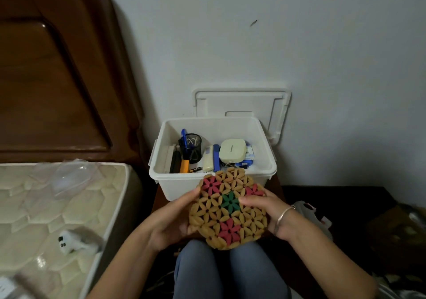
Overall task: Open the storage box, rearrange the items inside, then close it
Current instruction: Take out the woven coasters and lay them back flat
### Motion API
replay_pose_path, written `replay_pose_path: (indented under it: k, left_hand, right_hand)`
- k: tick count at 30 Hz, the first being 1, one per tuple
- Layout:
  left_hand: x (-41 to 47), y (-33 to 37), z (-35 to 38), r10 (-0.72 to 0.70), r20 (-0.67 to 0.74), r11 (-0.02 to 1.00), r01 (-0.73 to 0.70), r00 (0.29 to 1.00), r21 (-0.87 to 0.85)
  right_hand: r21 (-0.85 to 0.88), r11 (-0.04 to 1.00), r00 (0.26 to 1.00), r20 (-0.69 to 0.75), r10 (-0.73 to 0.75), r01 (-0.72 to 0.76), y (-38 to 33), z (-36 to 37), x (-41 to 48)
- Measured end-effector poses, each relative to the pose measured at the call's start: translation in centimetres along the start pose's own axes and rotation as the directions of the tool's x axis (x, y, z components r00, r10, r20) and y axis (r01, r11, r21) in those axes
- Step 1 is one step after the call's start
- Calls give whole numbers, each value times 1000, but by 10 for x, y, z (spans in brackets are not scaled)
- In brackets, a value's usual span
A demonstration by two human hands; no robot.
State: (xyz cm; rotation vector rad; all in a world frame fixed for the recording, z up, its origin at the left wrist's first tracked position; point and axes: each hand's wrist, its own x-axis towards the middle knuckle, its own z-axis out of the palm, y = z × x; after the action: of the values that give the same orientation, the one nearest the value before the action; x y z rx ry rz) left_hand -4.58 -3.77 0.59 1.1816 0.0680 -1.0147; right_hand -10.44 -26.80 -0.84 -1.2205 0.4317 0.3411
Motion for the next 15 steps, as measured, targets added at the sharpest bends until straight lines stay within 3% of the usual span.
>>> replay_pose_path:
  k: [4, 10, 15]
  left_hand:
    - [-4, -15, 2, 61, 128, 968, -27, 990, -250]
    - [-7, -8, 12, 119, -7, 979, -119, 993, -168]
    - [-6, -12, -3, 139, -100, 972, -155, 985, -176]
  right_hand:
    - [28, 999, 999, 13, -30, 30, -11, 8, -3]
    - [-119, 990, 985, -146, -90, 73, -6, 27, 11]
    - [-379, 923, 998, 13, -68, 68, -10, 29, 31]
